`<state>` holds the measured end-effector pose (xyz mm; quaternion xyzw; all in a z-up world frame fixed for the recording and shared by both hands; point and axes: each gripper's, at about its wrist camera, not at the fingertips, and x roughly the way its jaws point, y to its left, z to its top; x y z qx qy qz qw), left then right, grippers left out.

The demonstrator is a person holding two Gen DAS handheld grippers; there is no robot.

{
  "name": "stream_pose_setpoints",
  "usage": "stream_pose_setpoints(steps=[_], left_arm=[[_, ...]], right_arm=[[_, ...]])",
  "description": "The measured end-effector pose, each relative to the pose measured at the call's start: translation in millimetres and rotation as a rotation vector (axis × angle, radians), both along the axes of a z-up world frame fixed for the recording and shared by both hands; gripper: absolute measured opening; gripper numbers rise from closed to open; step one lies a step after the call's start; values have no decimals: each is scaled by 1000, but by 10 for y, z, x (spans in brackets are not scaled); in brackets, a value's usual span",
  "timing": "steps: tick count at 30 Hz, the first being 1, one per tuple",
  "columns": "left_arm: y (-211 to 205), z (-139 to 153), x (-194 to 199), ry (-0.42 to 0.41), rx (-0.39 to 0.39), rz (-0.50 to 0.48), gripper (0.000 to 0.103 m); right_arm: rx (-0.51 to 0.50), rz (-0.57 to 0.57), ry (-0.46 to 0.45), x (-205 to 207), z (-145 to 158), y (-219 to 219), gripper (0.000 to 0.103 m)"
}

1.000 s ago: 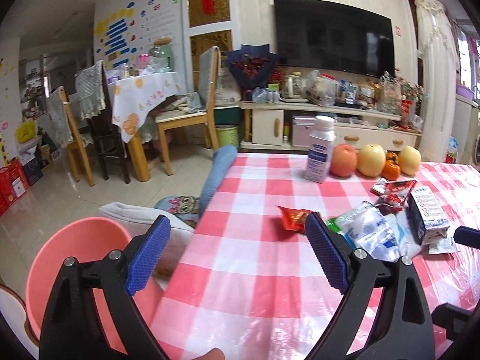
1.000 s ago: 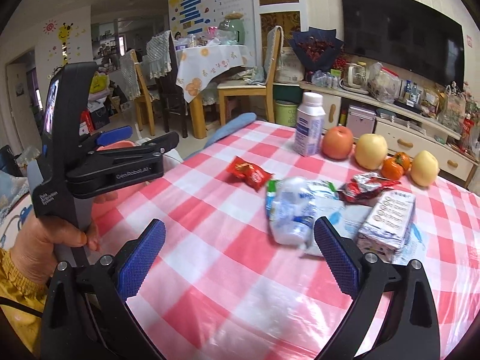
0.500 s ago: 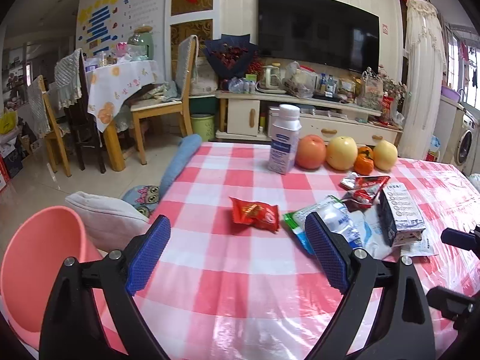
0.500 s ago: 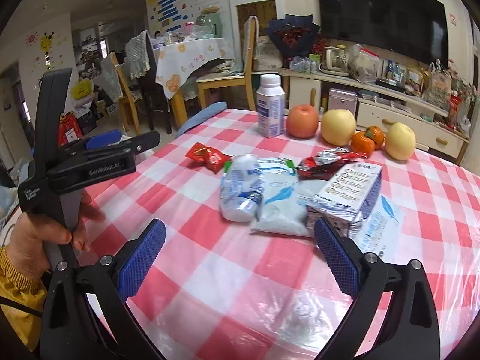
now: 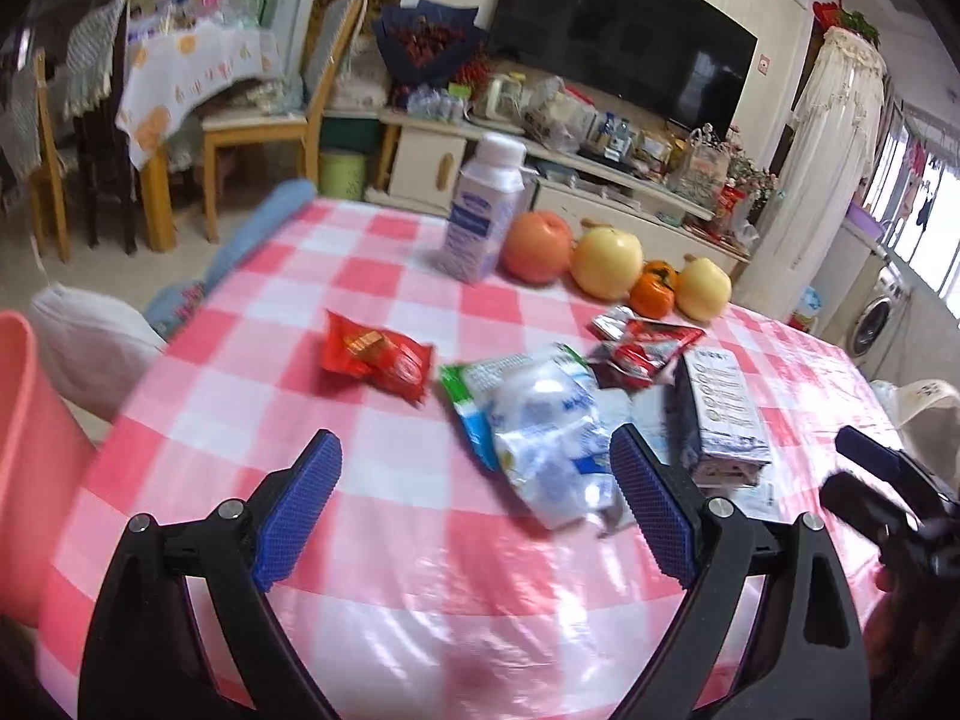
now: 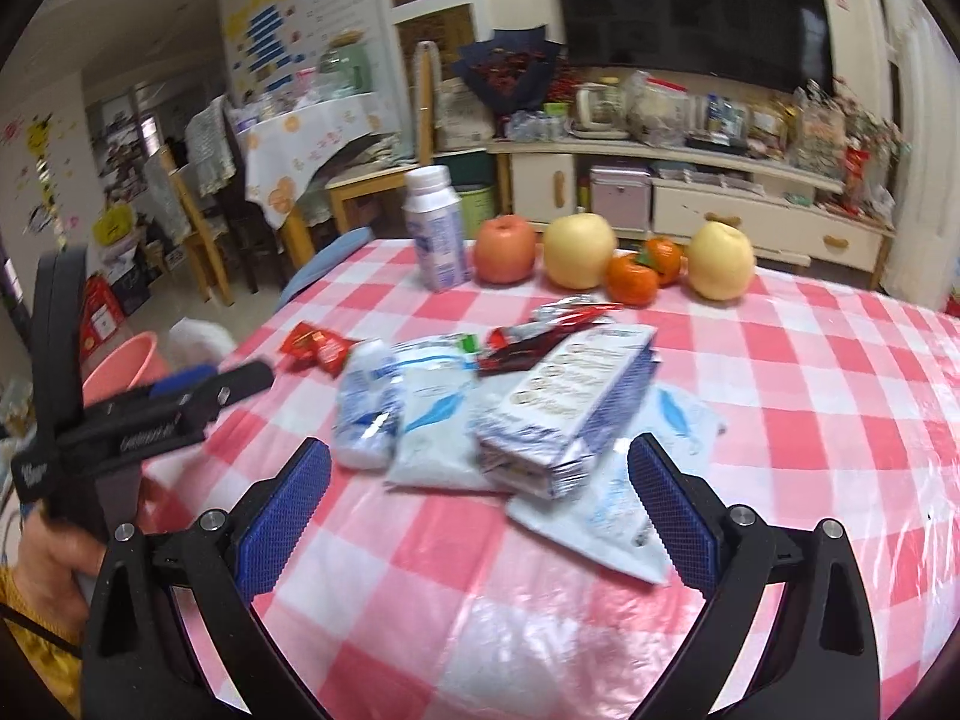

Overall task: Collect trash
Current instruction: 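Approach the white milk carton with the left tool while the right tool approaches the wet-wipes pack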

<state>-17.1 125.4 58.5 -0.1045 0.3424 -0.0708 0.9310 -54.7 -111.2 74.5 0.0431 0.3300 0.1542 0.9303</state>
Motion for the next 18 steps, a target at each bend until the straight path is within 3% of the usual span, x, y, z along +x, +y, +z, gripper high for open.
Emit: stream_pose_setpoints(steps=[7, 13, 18], left_arm=[[-146, -170, 142, 73, -104, -19, 91], [-350, -163, 136, 80, -96, -47, 91], [-625, -7, 137, 46, -53, -142, 92]], right_arm=[[113, -70, 70, 190, -33, -403, 98], [163, -136, 111, 261, -86, -744, 98], [201, -185, 174, 312, -184, -969, 94]])
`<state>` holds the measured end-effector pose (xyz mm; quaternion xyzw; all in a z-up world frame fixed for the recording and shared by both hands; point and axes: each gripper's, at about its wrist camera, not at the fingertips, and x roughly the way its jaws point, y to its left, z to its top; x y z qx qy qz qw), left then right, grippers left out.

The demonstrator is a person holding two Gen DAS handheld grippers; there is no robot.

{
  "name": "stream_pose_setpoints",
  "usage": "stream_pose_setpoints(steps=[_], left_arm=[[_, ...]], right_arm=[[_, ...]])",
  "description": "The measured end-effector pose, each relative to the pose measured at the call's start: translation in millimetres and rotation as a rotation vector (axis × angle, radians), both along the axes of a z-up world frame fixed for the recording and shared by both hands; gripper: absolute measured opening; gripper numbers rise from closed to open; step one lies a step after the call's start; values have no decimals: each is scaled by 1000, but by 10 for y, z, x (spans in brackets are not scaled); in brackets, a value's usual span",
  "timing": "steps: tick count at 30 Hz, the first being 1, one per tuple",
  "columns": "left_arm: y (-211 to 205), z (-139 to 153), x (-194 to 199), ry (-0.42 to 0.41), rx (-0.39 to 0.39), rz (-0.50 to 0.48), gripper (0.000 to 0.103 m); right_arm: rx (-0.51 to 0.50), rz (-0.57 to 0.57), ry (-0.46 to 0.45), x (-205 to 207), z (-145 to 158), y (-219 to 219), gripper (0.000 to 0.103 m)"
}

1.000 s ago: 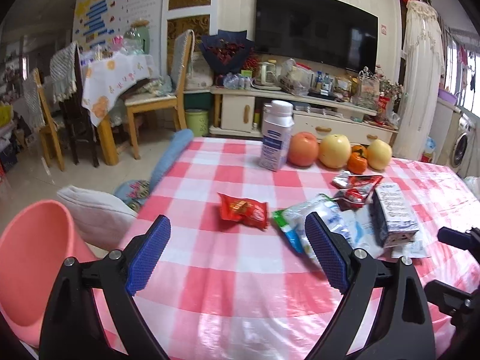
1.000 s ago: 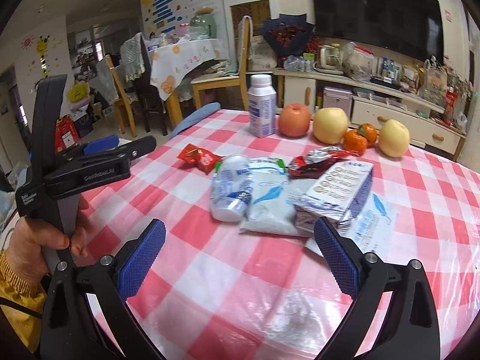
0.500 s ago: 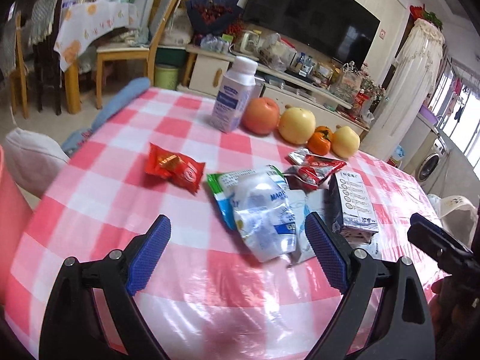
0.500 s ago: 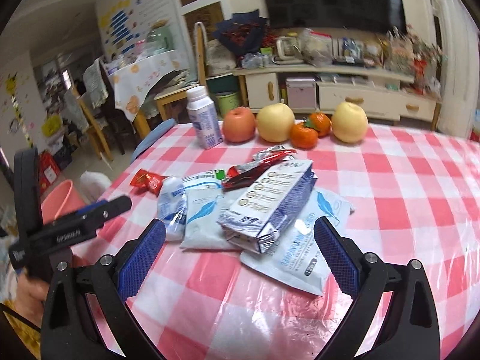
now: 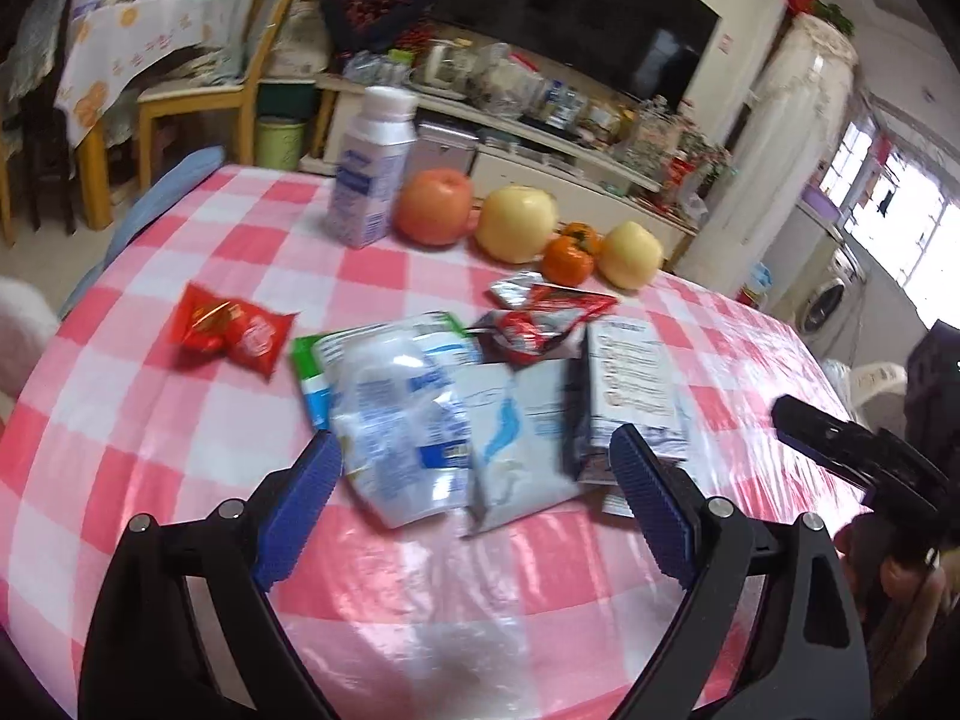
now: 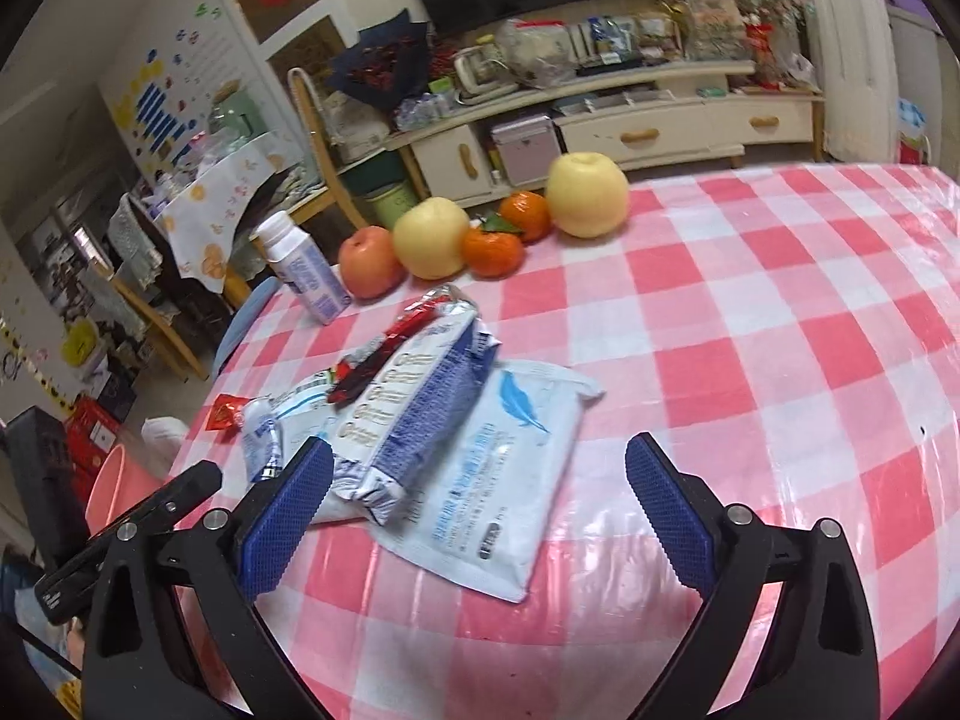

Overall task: Collect trash
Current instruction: 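Approach the white milk carton with the left tool while the right tool approaches the wet-wipes pack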

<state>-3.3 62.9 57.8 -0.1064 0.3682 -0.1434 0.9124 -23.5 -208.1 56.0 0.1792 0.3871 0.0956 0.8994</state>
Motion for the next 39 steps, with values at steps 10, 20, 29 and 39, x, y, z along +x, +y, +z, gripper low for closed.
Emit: stream_pose_setpoints(steps=[10, 20, 29, 39], left_arm=[[-830, 30, 351, 71, 49, -243, 91], [-1344, -217, 749, 160, 180, -306, 91], [-1312, -334, 773, 167, 184, -265, 67], [-979, -140, 567, 107, 90, -199, 66]], right_arm=[[55, -49, 51, -21, -93, -282, 80], [97, -85, 61, 11, -97, -458, 80], [104, -64, 73, 56, -125, -407, 86], [95, -21, 112, 162, -250, -241, 86]])
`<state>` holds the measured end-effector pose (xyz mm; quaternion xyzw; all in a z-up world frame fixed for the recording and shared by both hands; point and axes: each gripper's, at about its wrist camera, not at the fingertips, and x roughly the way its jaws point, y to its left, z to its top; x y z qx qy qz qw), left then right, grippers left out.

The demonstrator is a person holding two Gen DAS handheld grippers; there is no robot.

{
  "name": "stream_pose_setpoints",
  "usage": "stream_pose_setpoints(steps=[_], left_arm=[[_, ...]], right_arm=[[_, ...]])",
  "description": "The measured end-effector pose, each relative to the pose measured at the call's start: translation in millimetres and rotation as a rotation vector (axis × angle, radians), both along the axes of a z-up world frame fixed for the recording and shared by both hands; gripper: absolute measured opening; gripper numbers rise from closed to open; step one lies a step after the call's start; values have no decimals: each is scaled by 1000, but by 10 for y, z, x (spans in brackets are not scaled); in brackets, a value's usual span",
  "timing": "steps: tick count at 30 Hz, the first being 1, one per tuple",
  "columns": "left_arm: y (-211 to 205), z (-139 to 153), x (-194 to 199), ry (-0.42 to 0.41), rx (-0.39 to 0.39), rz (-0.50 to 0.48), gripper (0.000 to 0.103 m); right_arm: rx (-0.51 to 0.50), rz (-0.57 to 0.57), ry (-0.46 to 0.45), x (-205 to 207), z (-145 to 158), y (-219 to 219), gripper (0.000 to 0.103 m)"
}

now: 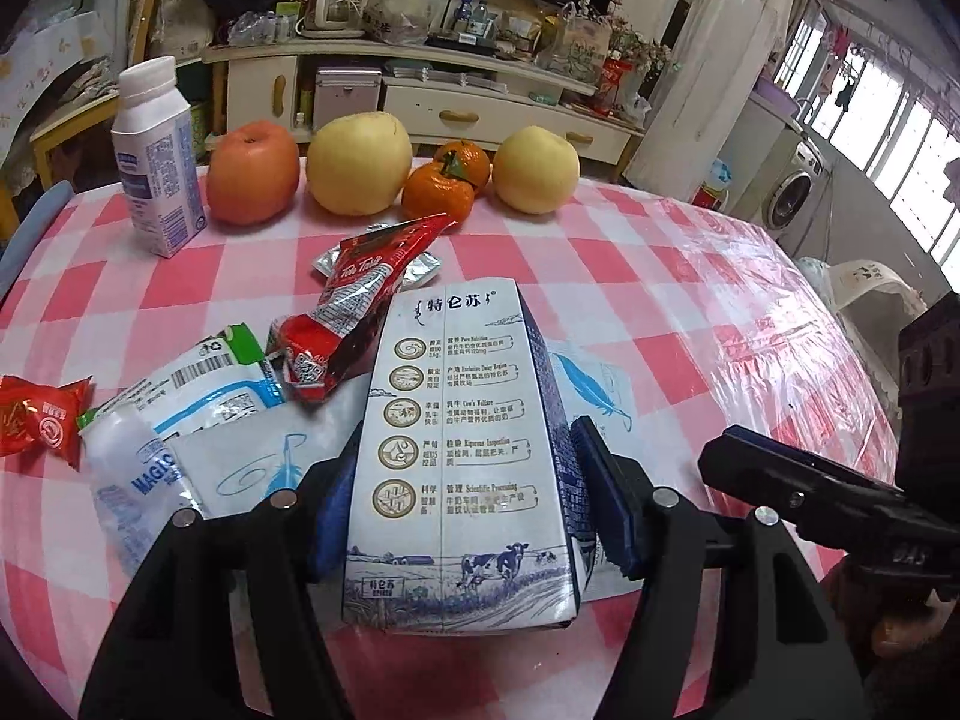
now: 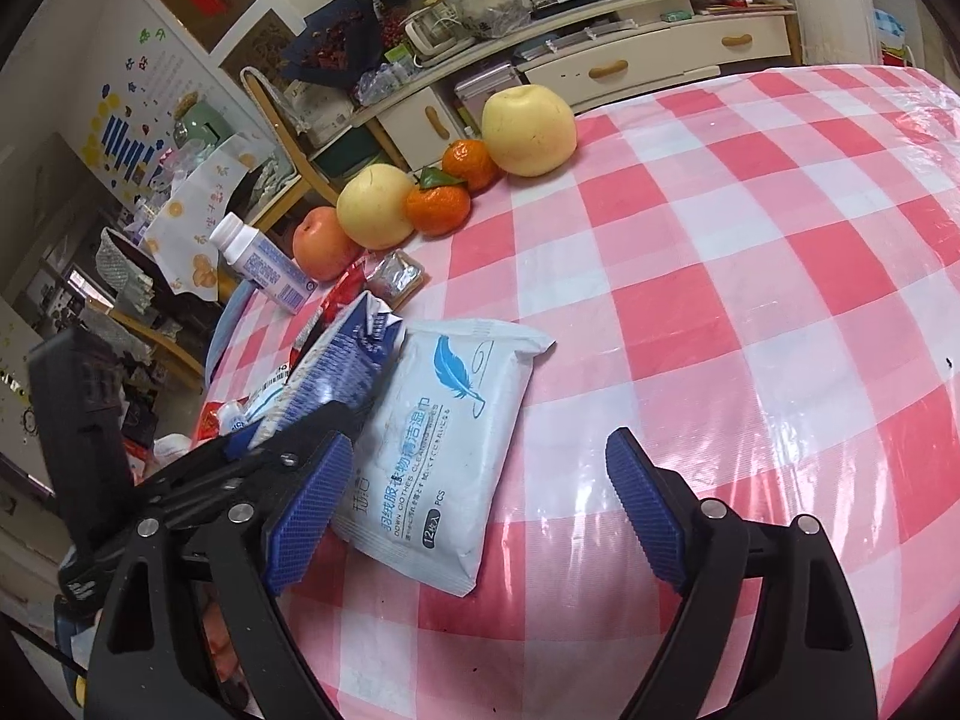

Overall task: Collect trash
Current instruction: 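Approach the white milk carton with the left tool while the right tool approaches the wet-wipes pack, then close the left tool on the milk carton while the right tool grasps the wet-wipes pack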

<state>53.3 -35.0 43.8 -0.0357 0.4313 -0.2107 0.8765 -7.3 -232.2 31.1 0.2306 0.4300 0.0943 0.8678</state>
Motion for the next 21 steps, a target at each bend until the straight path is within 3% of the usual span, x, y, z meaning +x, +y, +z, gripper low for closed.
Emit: stream_pose_setpoints(steps=[5, 21], left_arm=[[250, 76, -135, -19, -39, 40, 66], [911, 191, -653, -79, -56, 148, 66]], right_arm=[[0, 40, 10, 72, -51, 147, 86], [-220, 60, 33, 411, -256, 714, 92]])
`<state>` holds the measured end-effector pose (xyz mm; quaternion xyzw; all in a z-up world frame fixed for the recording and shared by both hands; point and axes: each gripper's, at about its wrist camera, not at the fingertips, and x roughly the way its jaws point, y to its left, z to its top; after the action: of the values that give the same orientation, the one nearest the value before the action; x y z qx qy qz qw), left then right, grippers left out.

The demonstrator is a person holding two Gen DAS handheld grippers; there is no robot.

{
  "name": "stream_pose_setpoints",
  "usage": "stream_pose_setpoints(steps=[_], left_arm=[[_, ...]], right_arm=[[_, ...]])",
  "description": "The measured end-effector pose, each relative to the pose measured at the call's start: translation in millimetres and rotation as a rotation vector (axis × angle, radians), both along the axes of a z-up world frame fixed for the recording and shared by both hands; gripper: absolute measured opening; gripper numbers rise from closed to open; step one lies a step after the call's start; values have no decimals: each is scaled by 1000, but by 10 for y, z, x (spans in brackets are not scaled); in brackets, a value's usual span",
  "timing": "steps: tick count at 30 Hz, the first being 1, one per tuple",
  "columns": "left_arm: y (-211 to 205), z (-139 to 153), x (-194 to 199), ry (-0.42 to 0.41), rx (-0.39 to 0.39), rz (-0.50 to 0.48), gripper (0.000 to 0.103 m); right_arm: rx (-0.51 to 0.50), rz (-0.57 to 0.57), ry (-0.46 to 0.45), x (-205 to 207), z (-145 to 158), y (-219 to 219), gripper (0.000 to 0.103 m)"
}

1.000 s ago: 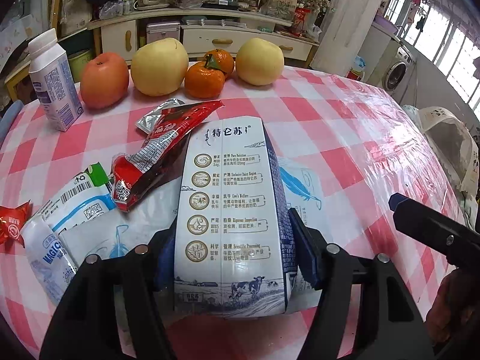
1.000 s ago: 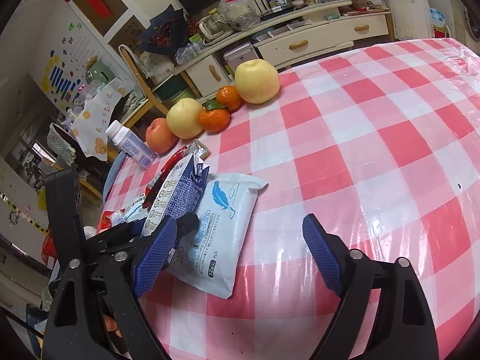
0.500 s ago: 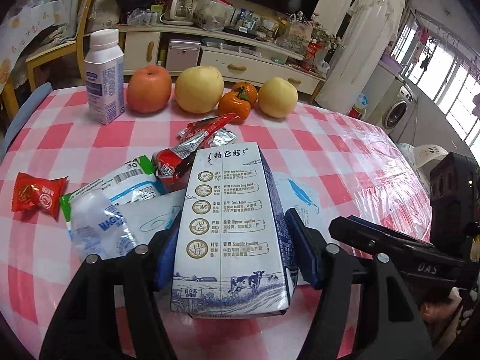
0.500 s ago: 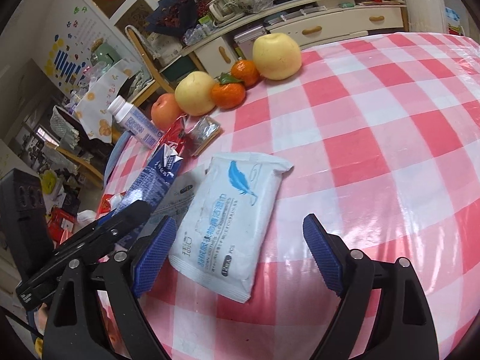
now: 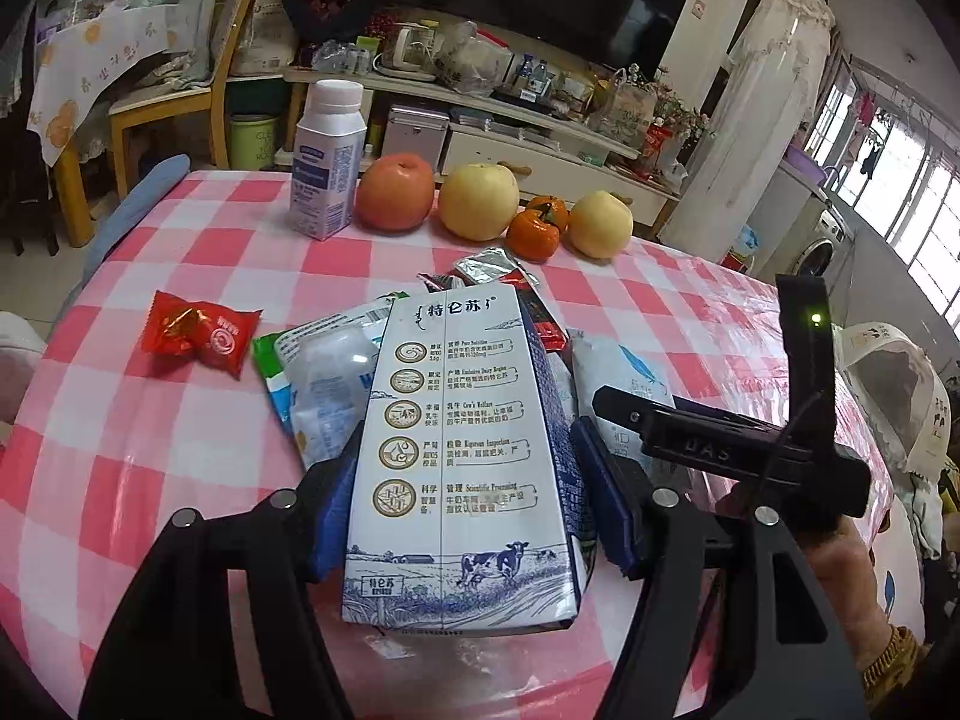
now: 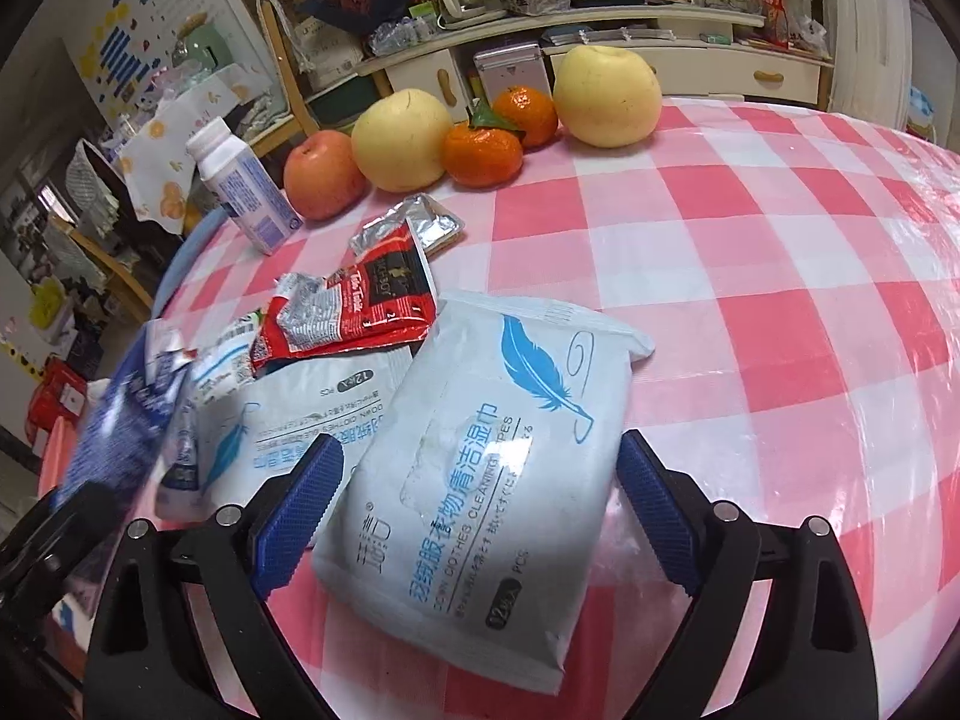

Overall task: Collect trash
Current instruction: 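Close the left tool on the milk carton while the right tool grasps the wet-wipes pack, then carry the carton and wipes pack over the pink bucket and open both tools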

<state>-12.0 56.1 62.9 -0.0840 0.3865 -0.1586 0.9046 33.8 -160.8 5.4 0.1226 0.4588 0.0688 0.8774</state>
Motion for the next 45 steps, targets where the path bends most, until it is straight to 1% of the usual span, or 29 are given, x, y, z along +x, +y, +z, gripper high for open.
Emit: stream_pose_setpoints(steps=[4, 6, 9, 10, 14, 18, 26, 30, 34, 40, 45], left_arm=[[161, 3, -103, -9, -15, 25, 66], [200, -11, -115, -10, -24, 33, 66], [276, -45, -140, -19, -19, 51, 66], [307, -66, -143, -16, -23, 56, 66], [412, -123, -147, -15, -24, 68, 66], [542, -123, -157, -19, -51, 80, 66], [773, -124, -176, -18, -94, 100, 66], [872, -91, -192, -27, -113, 111, 66], [974, -23, -215, -47, -120, 133, 66], [1148, 95, -268, -76, -115, 178, 66], [1396, 227, -322, -117, -102, 242, 66]], right_arm=[[-100, 5, -13, 26, -45, 145, 93], [-127, 9, -20, 28, -62, 184, 93], [-147, 11, -37, 11, -75, 196, 89], [-152, 14, -44, 4, -71, 200, 85], [-161, 28, -69, -41, -55, 210, 81], [-133, 41, -86, -74, -28, 234, 78], [-136, 59, -131, -222, 62, 364, 76], [-122, 78, -173, -330, 188, 433, 76], [-81, 101, -206, -431, 331, 525, 76], [-12, 165, -235, -560, 523, 808, 76], [29, 242, -259, -673, 697, 1197, 76]])
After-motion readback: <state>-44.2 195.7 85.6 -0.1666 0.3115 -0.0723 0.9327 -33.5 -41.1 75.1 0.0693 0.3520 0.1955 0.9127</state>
